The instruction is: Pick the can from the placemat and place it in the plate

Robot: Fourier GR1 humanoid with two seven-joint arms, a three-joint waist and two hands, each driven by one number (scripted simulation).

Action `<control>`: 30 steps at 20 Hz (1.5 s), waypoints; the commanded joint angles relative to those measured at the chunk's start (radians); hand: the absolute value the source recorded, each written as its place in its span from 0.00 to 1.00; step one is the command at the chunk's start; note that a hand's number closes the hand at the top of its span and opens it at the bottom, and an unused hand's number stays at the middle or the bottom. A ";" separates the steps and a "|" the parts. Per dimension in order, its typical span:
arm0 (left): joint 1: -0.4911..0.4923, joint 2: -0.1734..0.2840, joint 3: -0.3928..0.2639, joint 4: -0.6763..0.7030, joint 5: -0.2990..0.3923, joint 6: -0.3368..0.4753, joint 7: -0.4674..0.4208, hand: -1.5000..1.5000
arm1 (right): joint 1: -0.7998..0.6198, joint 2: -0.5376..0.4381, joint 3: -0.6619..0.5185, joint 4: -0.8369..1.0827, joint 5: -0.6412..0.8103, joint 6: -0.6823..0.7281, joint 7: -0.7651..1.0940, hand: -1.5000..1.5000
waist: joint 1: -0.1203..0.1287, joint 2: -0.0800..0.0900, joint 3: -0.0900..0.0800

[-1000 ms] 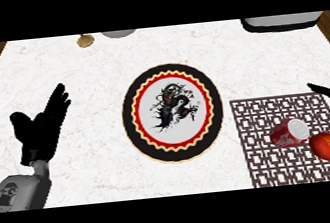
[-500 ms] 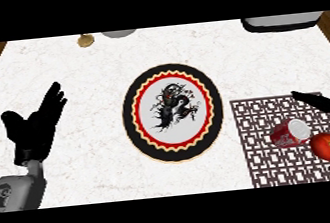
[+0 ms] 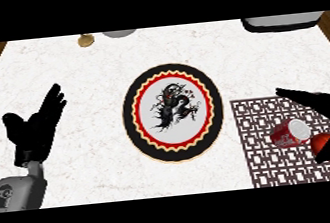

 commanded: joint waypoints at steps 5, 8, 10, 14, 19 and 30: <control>0.043 -0.025 0.017 -0.060 -0.032 -0.016 0.020 0.50 | -0.060 0.144 0.019 0.156 0.174 -0.088 -0.001 0.00 | 0.007 0.001 0.001; -0.019 -0.043 0.036 0.017 -0.077 -0.025 0.009 0.50 | -0.034 0.133 -0.041 0.044 0.179 -0.012 0.049 0.00 | -0.002 0.000 0.000; -0.075 -0.057 0.059 0.091 -0.076 -0.017 -0.011 0.50 | 0.017 0.127 -0.011 -0.023 0.204 0.001 0.045 0.00 | -0.006 0.000 0.000; -0.008 -0.051 0.053 -0.068 -0.060 -0.025 0.073 0.50 | -0.045 0.137 0.022 0.045 0.258 0.051 0.001 1.00 | 0.001 -0.001 0.000; 0.016 -0.058 0.048 -0.126 -0.087 -0.027 0.105 0.50 | 0.003 0.173 0.027 0.004 0.298 0.006 -0.071 1.00 | -0.001 -0.001 0.000; -0.012 -0.085 0.074 -0.008 -0.089 -0.054 0.036 0.50 | 0.081 0.557 0.301 -0.244 0.444 -0.040 0.152 1.00 | 0.003 -0.011 -0.004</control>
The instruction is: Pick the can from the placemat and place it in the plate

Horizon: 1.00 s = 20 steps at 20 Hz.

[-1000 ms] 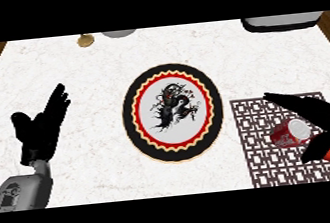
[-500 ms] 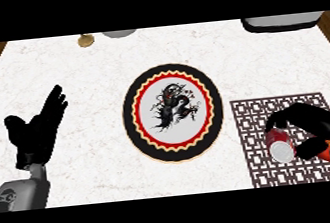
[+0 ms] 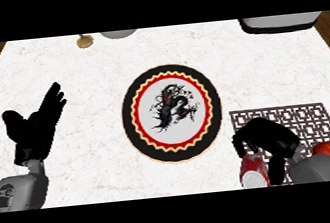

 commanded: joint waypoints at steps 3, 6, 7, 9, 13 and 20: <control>-0.014 -0.013 -0.023 0.021 -0.015 -0.002 0.001 0.50 | -0.022 0.344 0.338 -0.123 0.135 -0.050 0.249 1.00 | 0.043 -0.001 0.005; -0.009 -0.010 -0.023 0.024 -0.007 -0.016 0.002 0.50 | -0.017 0.350 0.466 -0.217 0.155 -0.196 0.427 1.00 | 0.031 -0.004 0.008; -0.010 -0.019 -0.020 0.015 -0.010 0.002 0.005 0.50 | -0.040 0.351 0.488 -0.260 0.148 -0.221 0.497 1.00 | 0.031 -0.006 0.008; -0.003 -0.005 -0.010 0.019 -0.012 -0.006 -0.020 0.50 | -0.006 0.353 0.573 -0.322 0.152 -0.360 0.564 1.00 | 0.026 -0.005 0.009; 0.005 -0.005 -0.009 0.037 -0.015 -0.009 -0.034 0.50 | -0.053 0.355 0.643 -0.404 0.269 -0.582 0.750 1.00 | 0.013 -0.006 0.008; 0.008 -0.007 -0.015 -0.010 -0.004 -0.024 -0.012 0.50 | -0.184 0.355 0.764 -0.353 0.319 -0.798 1.184 1.00 | 0.032 0.006 0.009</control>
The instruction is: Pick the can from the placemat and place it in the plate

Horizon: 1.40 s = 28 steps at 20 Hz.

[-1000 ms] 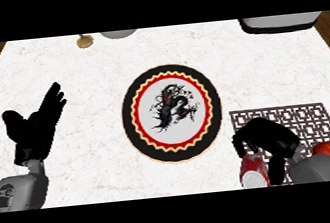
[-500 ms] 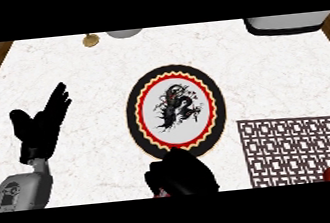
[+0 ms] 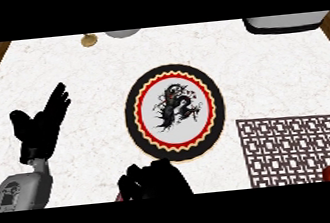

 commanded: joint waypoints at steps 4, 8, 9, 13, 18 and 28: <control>-0.046 0.003 0.019 0.060 -0.011 -0.001 -0.026 0.50 | -0.228 0.003 -0.072 0.060 -0.125 -0.112 0.262 1.00 | -0.003 0.011 0.000; 0.007 -0.057 -0.028 -0.002 -0.050 0.049 -0.013 0.50 | -0.309 0.003 -0.116 0.182 -0.165 -0.176 0.293 1.00 | -0.001 0.009 0.001; 0.002 -0.005 0.021 -0.038 -0.005 0.011 0.029 0.50 | -0.245 0.003 -0.210 0.164 -0.165 -0.132 0.174 1.00 | -0.008 0.008 0.001; 0.018 -0.019 0.003 -0.031 -0.020 -0.001 0.001 0.50 | -0.303 -0.031 -0.329 0.314 -0.270 -0.175 0.042 1.00 | -0.006 0.010 0.001; -0.013 0.008 0.049 0.037 -0.009 -0.027 -0.036 0.50 | -0.352 -0.016 -0.385 0.480 -0.285 -0.116 -0.039 1.00 | -0.009 0.012 0.001; -0.011 -0.034 0.015 -0.019 -0.043 0.015 0.021 0.50 | -0.247 -0.090 -0.502 0.612 -0.565 0.044 -0.422 0.00 | -0.014 0.010 0.001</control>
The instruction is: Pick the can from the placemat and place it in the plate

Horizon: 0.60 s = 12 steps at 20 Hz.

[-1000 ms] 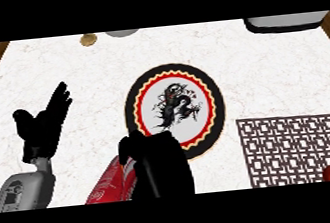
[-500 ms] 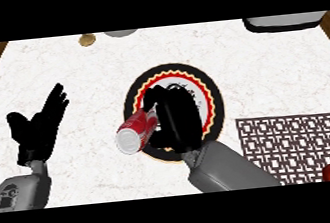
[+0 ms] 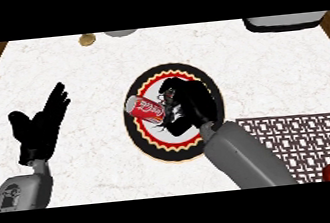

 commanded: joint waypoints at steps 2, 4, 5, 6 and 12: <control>0.005 0.010 0.006 -0.010 -0.016 -0.009 0.013 0.50 | -0.026 0.003 -0.098 0.036 -0.060 0.062 -0.165 0.00 | -0.005 -0.003 0.000; 0.018 0.016 0.018 0.003 0.009 -0.036 -0.016 0.50 | -0.112 0.045 -0.110 0.144 -0.037 -0.048 -0.231 0.00 | 0.006 0.000 0.000; -0.001 0.002 0.024 0.056 0.007 -0.029 -0.055 0.50 | -0.036 0.025 -0.100 0.044 -0.047 -0.055 -0.282 0.00 | -0.006 -0.002 0.000; 0.027 -0.017 -0.003 0.013 -0.008 -0.013 -0.030 0.50 | -0.034 0.017 -0.109 0.003 -0.069 -0.040 -0.308 0.00 | -0.006 -0.003 0.000; 0.025 0.010 0.027 0.017 0.010 -0.034 -0.033 0.50 | 0.035 0.046 -0.122 -0.239 -0.303 0.004 -0.380 0.00 | -0.011 -0.007 0.000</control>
